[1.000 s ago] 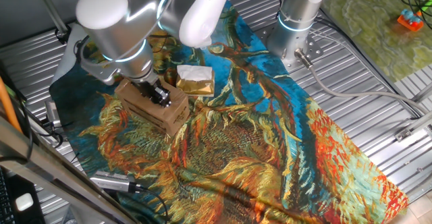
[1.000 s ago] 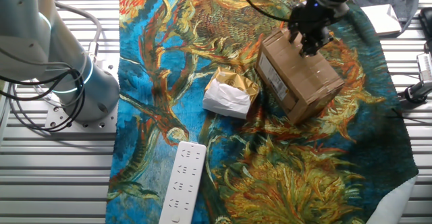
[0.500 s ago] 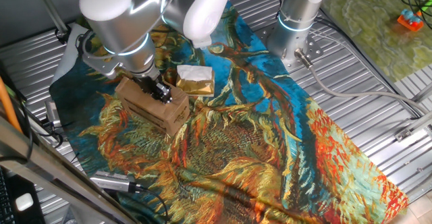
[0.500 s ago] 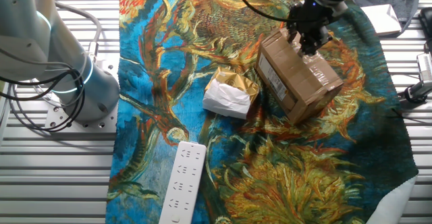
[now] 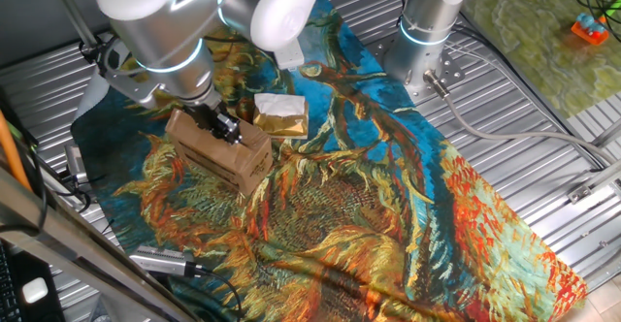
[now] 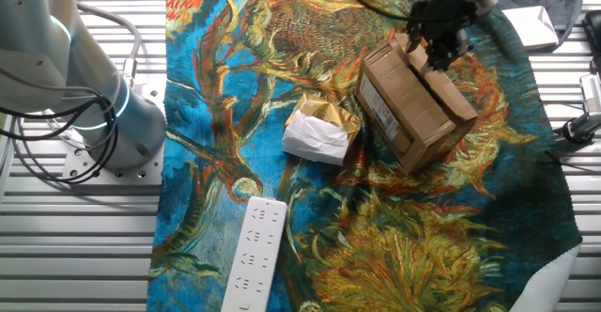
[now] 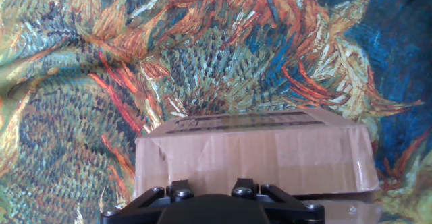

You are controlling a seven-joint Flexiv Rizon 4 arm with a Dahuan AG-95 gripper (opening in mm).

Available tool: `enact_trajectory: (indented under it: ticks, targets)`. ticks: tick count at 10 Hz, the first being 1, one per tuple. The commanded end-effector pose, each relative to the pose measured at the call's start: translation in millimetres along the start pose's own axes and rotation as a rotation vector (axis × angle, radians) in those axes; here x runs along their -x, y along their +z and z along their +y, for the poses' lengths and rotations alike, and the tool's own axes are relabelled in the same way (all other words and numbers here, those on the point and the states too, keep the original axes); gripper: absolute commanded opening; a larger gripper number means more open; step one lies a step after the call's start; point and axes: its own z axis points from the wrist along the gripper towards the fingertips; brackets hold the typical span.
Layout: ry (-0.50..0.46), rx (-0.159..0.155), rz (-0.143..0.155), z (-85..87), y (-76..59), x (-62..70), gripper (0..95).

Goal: Cover the box

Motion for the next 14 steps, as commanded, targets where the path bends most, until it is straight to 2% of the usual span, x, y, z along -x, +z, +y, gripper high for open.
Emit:
enact_trajectory:
  ticks: [1, 7, 14]
  targets:
    - [-0.007, -0.005, -0.003, 0.4, 1.0, -5.9, 38.0]
    - [-0.011, -0.006, -0.003, 0.8, 8.3, -13.7, 38.0]
    - [-0.004, -0.011, -0.008, 3.7, 20.3, -9.9, 38.0]
